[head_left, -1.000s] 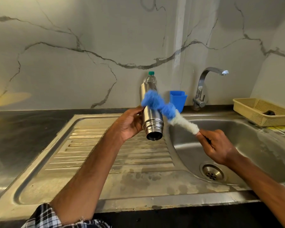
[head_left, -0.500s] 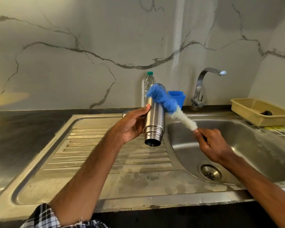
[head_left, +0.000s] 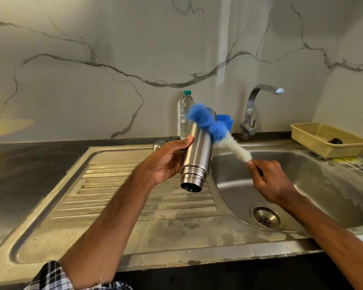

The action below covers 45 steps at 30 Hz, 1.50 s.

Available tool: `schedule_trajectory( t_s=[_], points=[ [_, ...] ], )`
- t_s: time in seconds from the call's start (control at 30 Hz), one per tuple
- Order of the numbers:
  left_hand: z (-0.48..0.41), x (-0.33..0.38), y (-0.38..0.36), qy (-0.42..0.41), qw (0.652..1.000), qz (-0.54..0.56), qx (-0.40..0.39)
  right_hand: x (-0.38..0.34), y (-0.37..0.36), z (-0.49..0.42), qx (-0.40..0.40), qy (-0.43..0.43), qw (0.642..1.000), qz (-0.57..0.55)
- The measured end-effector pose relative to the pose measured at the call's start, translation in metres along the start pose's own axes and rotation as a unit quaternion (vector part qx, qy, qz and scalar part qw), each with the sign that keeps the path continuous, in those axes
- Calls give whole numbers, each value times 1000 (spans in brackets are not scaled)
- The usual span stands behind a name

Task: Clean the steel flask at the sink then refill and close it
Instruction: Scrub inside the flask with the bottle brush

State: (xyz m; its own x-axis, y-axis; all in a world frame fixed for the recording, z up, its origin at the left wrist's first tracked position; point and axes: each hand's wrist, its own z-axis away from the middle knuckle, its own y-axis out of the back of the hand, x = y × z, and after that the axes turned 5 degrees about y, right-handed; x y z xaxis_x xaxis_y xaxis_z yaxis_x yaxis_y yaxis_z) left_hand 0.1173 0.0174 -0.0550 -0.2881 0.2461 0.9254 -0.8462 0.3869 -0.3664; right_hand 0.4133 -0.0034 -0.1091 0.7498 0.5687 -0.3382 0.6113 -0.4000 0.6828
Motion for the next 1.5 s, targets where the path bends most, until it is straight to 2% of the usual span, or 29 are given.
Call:
schedule_trajectory(
  t_s=[0.07, 0.2, 0.3, 0.43, 0.6, 0.73, 0.83, 0.93, 1.0, 1.13, 1.27, 1.4, 1.5],
  points=[
    [1, 0, -4, 9, 1000, 1, -10, 0, 0, -1, 14, -26, 1000, 3],
    [4, -2, -5, 13, 1000, -3, -24, 0, 1, 4, 4, 5, 1000, 6],
    [5, -1, -4, 34, 997, 24, -65, 3, 3, -1, 28, -49, 998, 6],
    [3, -3, -9, 49, 991, 44, -114, 1, 2, 2, 35, -49, 998, 7],
    [1, -7, -12, 65, 992, 16, -107, 8, 3, -1, 17, -60, 997, 44],
    [2, -5, -11, 56, 993, -7, -108, 5, 3, 2, 21, -44, 999, 10],
    [6, -2, -12, 52, 991, 32, -116, 1, 3, 4, 3, 17, 1000, -12],
    [8, 3, -7, 47, 990, 56, -122, 6, 3, 0, 27, -15, 1000, -4],
    [8, 3, -6, 37, 993, 27, -108, 5, 4, 1, 39, -20, 999, -12],
    [7, 3, -5, 19, 998, 15, -57, 2, 2, 4, 2, 60, 998, -12],
    [5, 5, 0, 24, 999, 9, -46, 3, 2, -1, 31, -10, 999, -7],
    [6, 3, 0, 10, 1000, 8, -5, -7, 0, 8, -42, 89, 994, -51],
    [6, 6, 4, -2, 999, 49, 12, -9, -1, 2, -35, 80, 995, -40]
  ],
)
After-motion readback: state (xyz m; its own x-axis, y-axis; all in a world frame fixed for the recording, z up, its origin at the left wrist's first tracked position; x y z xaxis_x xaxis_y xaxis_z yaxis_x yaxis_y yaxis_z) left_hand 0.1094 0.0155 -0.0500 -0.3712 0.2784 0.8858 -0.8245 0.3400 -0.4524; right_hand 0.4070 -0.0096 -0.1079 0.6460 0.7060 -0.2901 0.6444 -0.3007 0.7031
